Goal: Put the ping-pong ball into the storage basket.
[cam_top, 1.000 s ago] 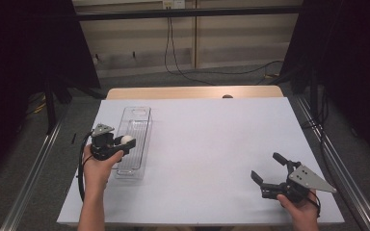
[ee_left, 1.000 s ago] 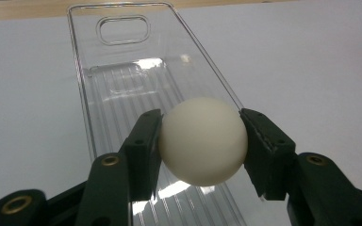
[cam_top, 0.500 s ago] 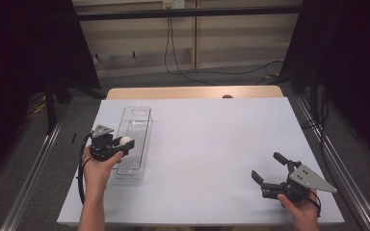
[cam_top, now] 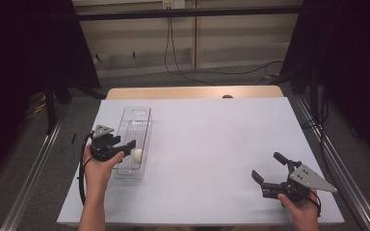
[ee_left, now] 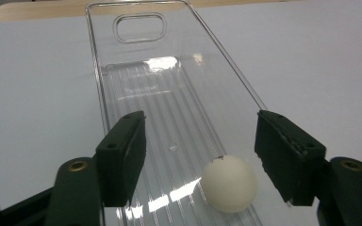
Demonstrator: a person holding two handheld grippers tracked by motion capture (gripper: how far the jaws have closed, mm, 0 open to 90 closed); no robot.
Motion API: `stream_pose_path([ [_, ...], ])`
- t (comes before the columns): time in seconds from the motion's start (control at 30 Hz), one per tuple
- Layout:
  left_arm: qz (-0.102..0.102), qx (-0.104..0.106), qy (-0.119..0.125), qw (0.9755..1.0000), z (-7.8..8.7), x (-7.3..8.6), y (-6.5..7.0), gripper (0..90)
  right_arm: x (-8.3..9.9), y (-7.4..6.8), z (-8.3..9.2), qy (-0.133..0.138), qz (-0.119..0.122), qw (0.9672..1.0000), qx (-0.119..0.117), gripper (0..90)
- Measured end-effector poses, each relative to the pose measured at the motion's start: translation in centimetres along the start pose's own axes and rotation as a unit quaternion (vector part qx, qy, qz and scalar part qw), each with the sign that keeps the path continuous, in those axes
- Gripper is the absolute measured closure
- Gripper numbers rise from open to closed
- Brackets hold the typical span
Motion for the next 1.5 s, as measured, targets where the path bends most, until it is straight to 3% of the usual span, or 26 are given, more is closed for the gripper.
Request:
stream_pose_path([
  [0.47,0.014,-0.005,0.025,0.9996,0.7,-0.1,0.2,18.8,0.0,0.0,-0.2,0.001,-0.002,1.0,-0.005,2.3],
  [0.77,0.024,0.009,0.044,0.9987,0.9,-0.1,0.4,12.4,0.0,-0.1,-0.1,0.0,-0.003,1.0,-0.003,2.3],
  [1.2,0.018,0.009,0.067,0.9976,1.6,0.4,0.7,7.1,-0.1,0.0,0.0,0.004,-0.001,1.0,0.001,2.3],
  [1.5,0.019,0.013,0.095,0.9953,2.3,1.0,0.8,3.2,-0.2,0.0,0.1,0.006,-0.004,1.0,0.004,2.3],
])
Point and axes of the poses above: each handheld gripper's, and its own axes: z roughly backward along the jaws, x roughly out of its underside, y roughly to its right, the point moved 2 cm from there along -z, roughly forward along the jaws, and after that the axes turned 6 degrees about -z, right-handed, at the moved point
